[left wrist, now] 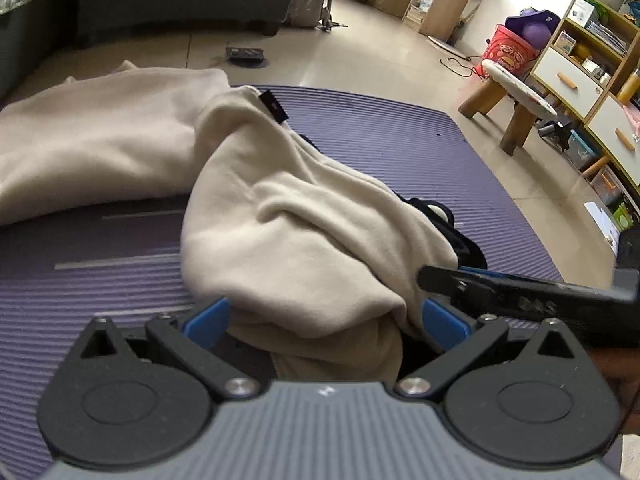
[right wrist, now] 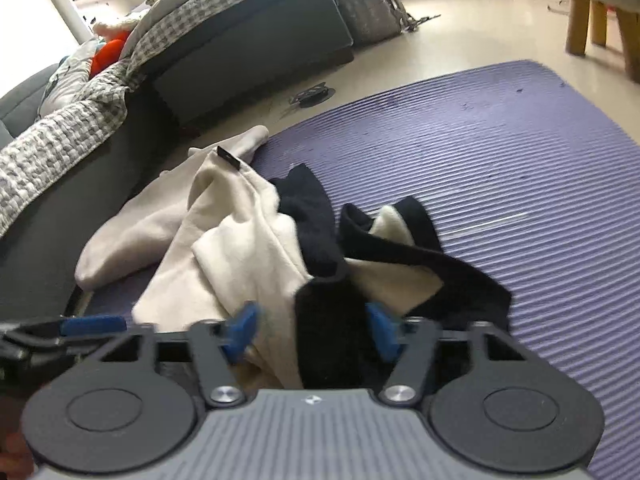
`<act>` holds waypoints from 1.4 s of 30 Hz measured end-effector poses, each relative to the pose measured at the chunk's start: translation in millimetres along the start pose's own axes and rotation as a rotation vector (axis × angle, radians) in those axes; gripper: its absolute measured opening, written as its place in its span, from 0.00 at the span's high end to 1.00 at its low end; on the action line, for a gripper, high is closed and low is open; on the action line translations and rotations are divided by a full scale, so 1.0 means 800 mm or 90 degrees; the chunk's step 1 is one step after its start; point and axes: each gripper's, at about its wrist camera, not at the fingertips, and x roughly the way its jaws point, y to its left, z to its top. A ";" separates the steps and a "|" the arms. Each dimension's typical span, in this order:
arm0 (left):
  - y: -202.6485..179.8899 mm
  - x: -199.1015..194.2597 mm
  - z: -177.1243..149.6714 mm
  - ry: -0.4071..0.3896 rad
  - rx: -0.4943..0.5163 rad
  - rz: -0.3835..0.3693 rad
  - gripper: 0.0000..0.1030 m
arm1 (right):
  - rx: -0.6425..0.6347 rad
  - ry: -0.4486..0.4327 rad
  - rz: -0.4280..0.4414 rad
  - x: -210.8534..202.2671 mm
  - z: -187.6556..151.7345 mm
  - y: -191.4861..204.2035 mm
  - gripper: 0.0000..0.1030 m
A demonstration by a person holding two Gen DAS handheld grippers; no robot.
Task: Fold clothes
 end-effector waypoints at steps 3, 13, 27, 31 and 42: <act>-0.001 -0.007 0.006 -0.002 0.018 0.005 0.00 | 0.003 0.000 0.015 -0.001 0.001 0.004 0.86; 0.002 -0.032 0.037 -0.005 0.017 0.027 0.00 | -0.113 0.048 0.102 -0.045 -0.021 0.051 0.91; -0.026 -0.033 0.021 0.051 0.081 0.046 0.00 | -0.257 0.194 0.240 -0.113 -0.095 0.133 0.91; -0.031 -0.025 0.019 0.066 0.107 0.070 0.00 | -0.276 0.245 0.266 -0.124 -0.118 0.144 0.91; -0.023 0.000 -0.001 0.100 0.235 0.150 0.01 | -0.355 0.376 0.231 -0.158 -0.161 0.127 0.97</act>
